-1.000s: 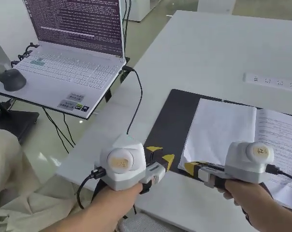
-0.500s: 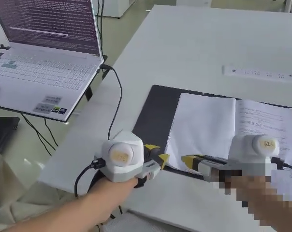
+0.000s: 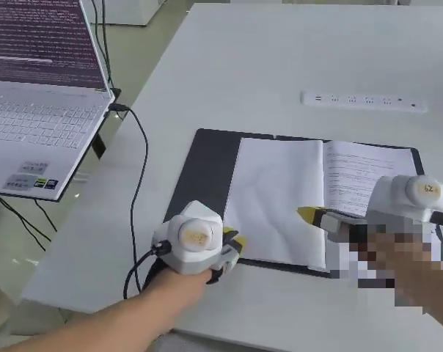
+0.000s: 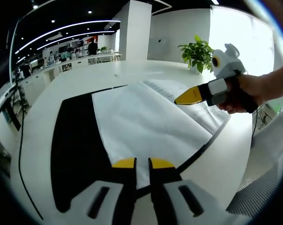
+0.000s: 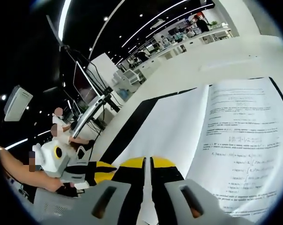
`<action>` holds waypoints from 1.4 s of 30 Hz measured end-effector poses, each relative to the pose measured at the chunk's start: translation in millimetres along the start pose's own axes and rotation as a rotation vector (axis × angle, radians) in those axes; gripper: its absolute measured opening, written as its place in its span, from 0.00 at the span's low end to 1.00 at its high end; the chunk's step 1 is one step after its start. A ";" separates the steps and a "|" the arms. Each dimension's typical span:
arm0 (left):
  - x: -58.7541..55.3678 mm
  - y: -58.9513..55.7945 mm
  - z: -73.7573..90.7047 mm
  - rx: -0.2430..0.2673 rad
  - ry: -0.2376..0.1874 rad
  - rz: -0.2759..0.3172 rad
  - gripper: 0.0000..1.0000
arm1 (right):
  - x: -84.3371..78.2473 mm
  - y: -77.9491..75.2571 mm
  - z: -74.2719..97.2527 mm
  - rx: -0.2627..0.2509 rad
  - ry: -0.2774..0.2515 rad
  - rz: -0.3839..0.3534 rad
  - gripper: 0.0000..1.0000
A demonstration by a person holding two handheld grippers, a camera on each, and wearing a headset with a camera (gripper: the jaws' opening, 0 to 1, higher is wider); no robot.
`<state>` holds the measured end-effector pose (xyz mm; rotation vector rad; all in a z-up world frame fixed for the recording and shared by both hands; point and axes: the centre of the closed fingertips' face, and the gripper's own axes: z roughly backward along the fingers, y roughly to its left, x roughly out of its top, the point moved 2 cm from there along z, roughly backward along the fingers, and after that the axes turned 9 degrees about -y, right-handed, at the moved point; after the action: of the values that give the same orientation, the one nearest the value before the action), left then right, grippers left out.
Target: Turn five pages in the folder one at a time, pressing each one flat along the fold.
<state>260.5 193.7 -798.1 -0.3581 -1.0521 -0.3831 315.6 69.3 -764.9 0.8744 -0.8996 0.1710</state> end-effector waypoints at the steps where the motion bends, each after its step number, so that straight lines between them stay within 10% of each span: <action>1: -2.0 0.8 -1.3 0.012 0.004 -0.003 0.08 | 1.4 -5.6 -0.2 -0.012 -0.001 -0.009 0.01; 17: -9.7 5.7 -0.5 0.069 0.018 -0.054 0.00 | 28.0 -25.3 -23.2 -0.036 -0.033 -0.114 0.00; 26: -9.2 5.1 -0.3 0.063 0.025 -0.067 0.00 | 41.9 -74.6 -42.0 -0.112 -0.025 -0.269 0.00; 42: -8.4 4.1 0.3 0.062 0.016 -0.079 0.00 | 64.4 -99.8 -74.0 -0.104 -0.085 -0.587 0.00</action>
<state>258.5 198.6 -805.9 -0.2584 -1.0622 -0.4227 448.9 44.0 -799.1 1.0176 -0.6902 -0.4198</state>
